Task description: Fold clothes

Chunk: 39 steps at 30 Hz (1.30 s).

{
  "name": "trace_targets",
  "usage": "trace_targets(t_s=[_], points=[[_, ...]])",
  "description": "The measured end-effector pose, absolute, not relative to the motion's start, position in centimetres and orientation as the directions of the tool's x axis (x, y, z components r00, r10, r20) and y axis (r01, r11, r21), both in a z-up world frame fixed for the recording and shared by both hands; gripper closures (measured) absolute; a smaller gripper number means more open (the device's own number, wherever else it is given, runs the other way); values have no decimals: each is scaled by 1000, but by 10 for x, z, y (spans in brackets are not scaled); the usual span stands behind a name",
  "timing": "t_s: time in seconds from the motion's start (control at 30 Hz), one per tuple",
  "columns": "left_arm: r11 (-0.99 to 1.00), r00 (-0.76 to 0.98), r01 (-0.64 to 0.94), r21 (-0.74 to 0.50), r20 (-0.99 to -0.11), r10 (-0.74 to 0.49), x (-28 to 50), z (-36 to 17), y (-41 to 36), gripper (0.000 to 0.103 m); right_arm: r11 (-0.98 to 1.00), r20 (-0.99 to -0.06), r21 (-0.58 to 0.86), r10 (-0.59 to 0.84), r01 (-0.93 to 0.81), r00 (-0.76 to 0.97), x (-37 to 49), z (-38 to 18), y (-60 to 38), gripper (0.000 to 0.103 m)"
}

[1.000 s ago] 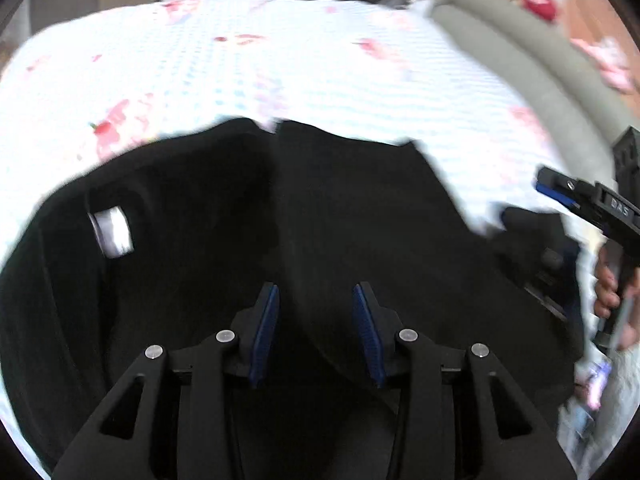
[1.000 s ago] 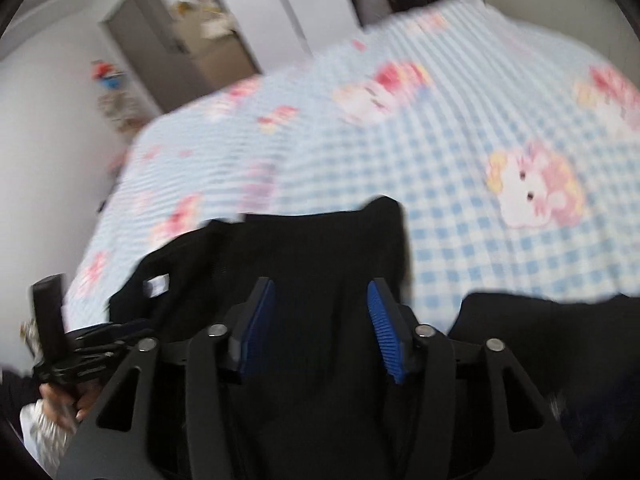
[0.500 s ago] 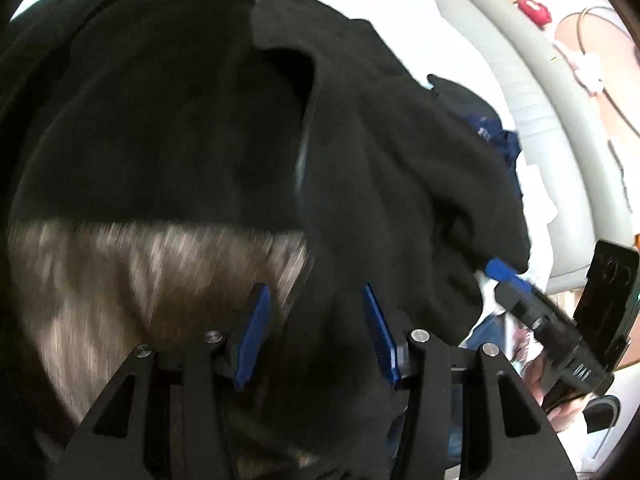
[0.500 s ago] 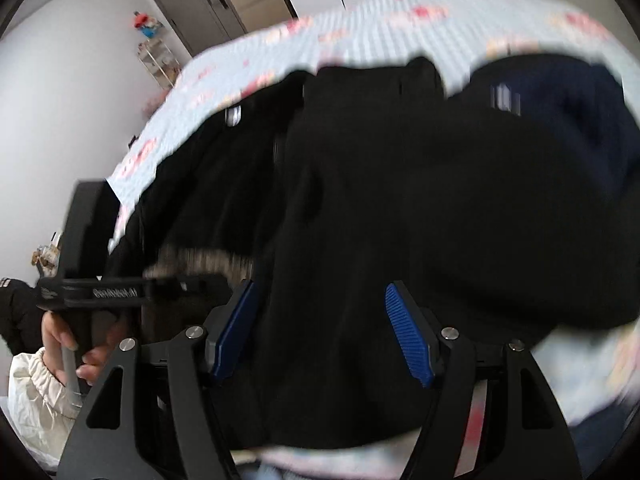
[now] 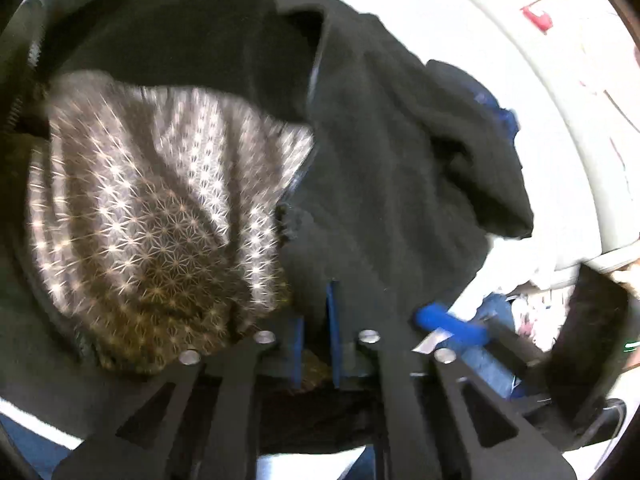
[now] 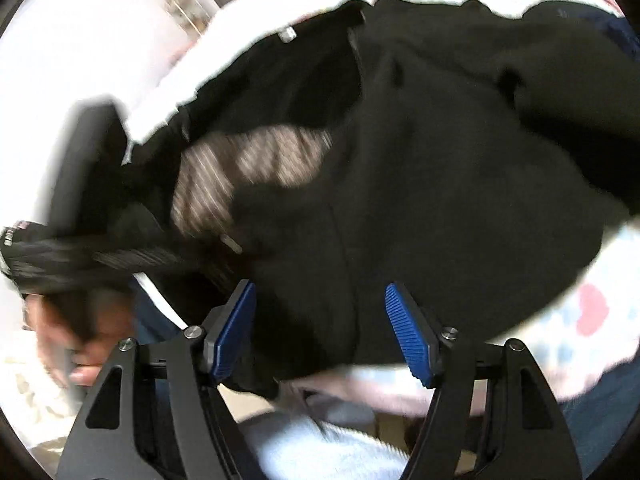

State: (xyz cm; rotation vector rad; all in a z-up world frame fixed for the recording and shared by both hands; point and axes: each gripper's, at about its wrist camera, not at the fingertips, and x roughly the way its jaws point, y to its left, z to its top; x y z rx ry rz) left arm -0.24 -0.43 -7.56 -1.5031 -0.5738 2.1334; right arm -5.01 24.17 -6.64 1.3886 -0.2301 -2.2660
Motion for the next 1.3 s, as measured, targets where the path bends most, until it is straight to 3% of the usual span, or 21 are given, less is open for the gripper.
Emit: trace_targets(t_s=[0.1, 0.27, 0.37, 0.43, 0.47, 0.67, 0.73, 0.87, 1.0, 1.3], points=[[-773, -339, -170, -611, -700, 628, 23, -48, -9, 96, -891, -803, 356, -446, 281, -396, -42, -67, 244, 36], [-833, -105, -7, -553, -828, 550, 27, -122, -4, 95, -944, -868, 270, -324, 191, -377, -51, -88, 253, 35], [-823, -121, -2, -568, -817, 565, 27, -114, -8, 90, -946, -892, 281, -320, 162, -318, -52, -103, 257, 35], [-840, -172, -59, -539, -824, 540, 29, -91, -7, 78, -941, -883, 293, -334, 170, -329, -48, -99, 259, 35], [-846, -205, -89, -525, -822, 532, 31, -78, -7, 77, -938, -875, 298, -342, 175, -344, -47, -94, 261, 35], [-866, -397, -153, -476, -773, 495, 24, -32, -16, 77, -909, -787, 325, -412, 260, -459, -46, -65, 255, 35], [-854, -383, -174, -490, -765, 517, 14, -41, -20, 77, -905, -803, 302, -411, 299, -432, -51, -76, 240, 35], [-894, -254, -112, -433, -858, 447, 14, -91, -24, 79, -925, -896, 213, -314, 315, -315, -55, -119, 217, 36], [-896, -173, -59, -441, -879, 444, 21, -117, -36, 77, -916, -899, 208, -317, 344, -302, -36, -124, 229, 36], [-899, -347, -116, -423, -830, 436, 17, -54, -50, 79, -904, -826, 280, -398, 322, -399, -39, -89, 238, 35]])
